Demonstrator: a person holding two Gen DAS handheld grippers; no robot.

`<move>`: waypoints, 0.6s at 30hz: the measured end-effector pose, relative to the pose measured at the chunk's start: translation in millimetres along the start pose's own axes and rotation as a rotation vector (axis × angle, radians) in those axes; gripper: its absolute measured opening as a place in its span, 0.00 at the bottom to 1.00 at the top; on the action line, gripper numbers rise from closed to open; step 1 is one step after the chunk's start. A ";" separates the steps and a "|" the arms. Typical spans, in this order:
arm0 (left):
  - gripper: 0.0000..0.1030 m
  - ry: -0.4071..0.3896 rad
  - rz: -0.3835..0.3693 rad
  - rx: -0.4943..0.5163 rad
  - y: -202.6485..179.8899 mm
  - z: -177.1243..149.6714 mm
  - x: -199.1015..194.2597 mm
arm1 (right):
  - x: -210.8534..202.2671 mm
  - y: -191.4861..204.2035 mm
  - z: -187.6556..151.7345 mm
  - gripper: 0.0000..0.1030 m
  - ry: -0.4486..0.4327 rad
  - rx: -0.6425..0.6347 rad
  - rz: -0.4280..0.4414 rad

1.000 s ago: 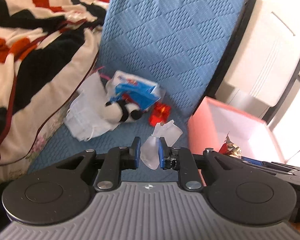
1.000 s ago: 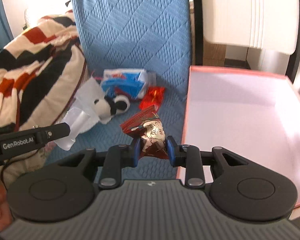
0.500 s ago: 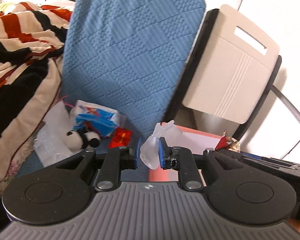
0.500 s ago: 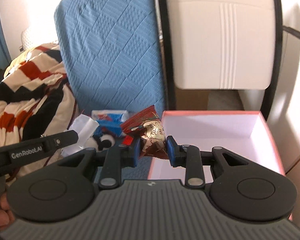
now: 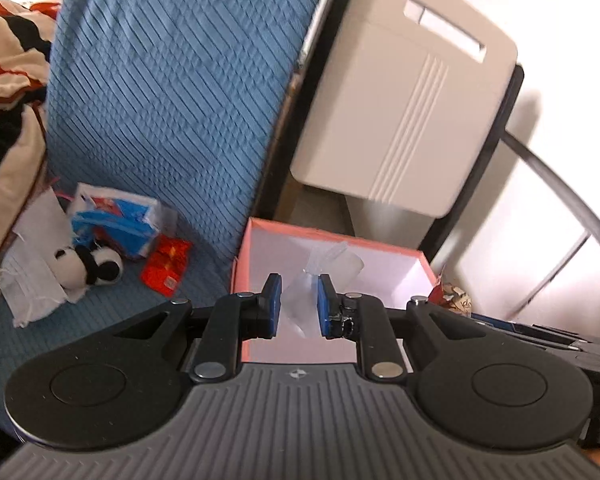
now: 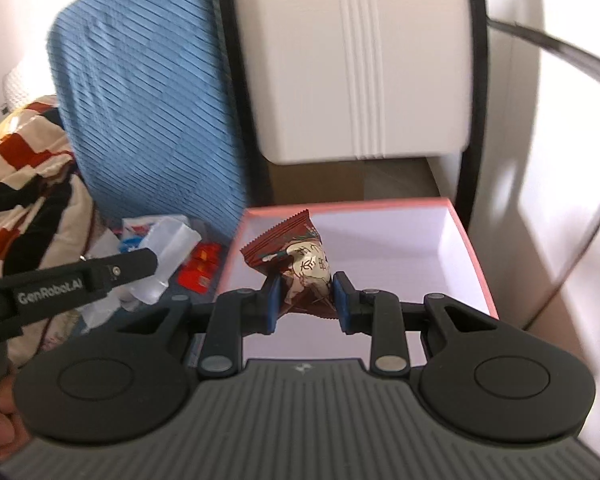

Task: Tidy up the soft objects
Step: 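Carry the brown candy into the pink box and open the right gripper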

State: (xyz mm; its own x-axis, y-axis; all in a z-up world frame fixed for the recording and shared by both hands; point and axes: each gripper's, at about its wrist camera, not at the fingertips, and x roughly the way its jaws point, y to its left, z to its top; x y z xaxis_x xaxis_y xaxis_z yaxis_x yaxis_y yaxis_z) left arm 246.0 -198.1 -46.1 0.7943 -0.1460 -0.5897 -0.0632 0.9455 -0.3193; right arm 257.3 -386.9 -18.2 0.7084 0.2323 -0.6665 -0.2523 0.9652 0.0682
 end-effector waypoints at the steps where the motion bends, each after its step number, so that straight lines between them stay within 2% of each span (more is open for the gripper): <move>1: 0.21 0.010 -0.002 0.004 -1.5 -2.5 4.2 | 4.5 -5.3 -3.1 0.31 0.016 0.012 -0.006; 18: 0.22 0.152 0.041 0.056 -17.1 -37.9 67.3 | 69.3 -58.8 -58.6 0.31 0.225 0.121 -0.028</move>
State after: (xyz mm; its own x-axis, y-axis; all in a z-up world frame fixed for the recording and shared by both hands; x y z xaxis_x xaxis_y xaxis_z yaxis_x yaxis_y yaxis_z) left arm 277.6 -235.1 -108.5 0.6911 -0.1454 -0.7080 -0.0566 0.9657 -0.2536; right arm 282.6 -434.5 -111.9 0.5461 0.1862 -0.8167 -0.1446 0.9813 0.1270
